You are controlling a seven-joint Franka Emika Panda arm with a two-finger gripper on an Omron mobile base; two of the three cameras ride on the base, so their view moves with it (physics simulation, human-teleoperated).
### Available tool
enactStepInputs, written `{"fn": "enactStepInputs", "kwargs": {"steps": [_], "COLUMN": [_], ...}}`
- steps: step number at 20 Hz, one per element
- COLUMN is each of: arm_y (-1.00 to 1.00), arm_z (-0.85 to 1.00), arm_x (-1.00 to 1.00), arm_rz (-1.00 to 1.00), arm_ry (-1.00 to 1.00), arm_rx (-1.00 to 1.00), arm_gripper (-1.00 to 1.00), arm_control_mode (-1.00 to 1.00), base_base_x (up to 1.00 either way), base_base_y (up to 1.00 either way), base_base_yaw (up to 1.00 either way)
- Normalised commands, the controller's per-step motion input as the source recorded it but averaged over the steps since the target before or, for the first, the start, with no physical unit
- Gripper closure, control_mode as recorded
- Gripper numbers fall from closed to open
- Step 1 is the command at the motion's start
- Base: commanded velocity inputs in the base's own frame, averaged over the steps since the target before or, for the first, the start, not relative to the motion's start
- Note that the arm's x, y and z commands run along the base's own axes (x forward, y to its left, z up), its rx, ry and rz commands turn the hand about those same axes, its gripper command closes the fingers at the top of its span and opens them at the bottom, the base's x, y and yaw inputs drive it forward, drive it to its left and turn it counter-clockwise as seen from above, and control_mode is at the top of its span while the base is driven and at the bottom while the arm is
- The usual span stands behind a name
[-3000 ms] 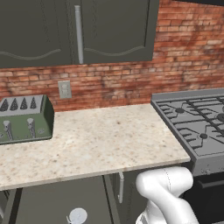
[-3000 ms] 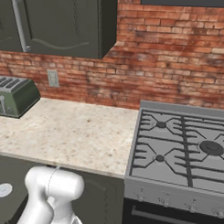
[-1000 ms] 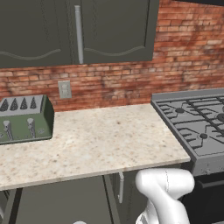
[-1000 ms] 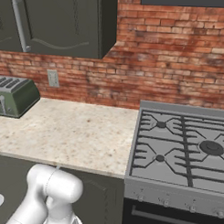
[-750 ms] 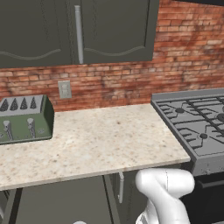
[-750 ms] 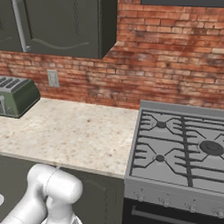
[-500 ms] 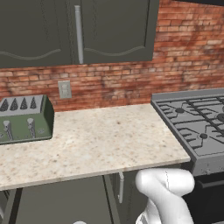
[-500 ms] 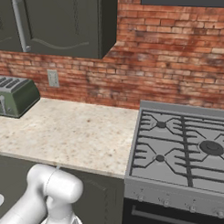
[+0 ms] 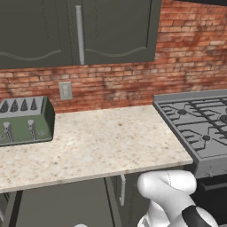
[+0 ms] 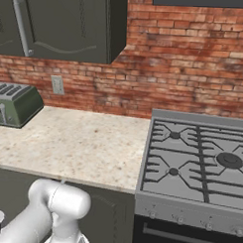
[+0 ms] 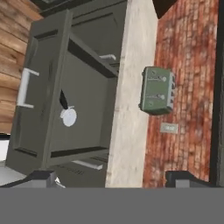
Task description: Take the pizza cutter from the drawer on the left and place it on the dining counter for cutting.
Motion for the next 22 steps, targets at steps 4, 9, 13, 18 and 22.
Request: {"fn": "enactStepInputs", "kwargs": {"steps": [4,9,13,18,22], "arm_y": [-0.26,-0.23,-0.19,-0.22,-0.15], "arm_z": [0.82,0.79,0.72,0.64,0.42], "arm_x": [0.20,0.31,0.30,0.29,0.58], "arm_rz": [-0.10,-0.12,-0.14,-0.15,-0.11], "arm_ry": [0.28,0.30,0.30,0.26,0.22], "arm_rx": [0.11,0.11,0.13,0.16,0.13], "arm_gripper": [-1.00,-1.00,-1.00,-1.00,-1.00], "arm_control_mode": [-1.00,-1.00,-1.00,-1.00,-1.00], "base_base_x": [0.00,0.00,0.00,0.00,0.00], "base_base_y": [0.00,0.00,0.00,0.00,0.00], "base_base_yaw": [0.00,0.00,0.00,0.00,0.00]}}
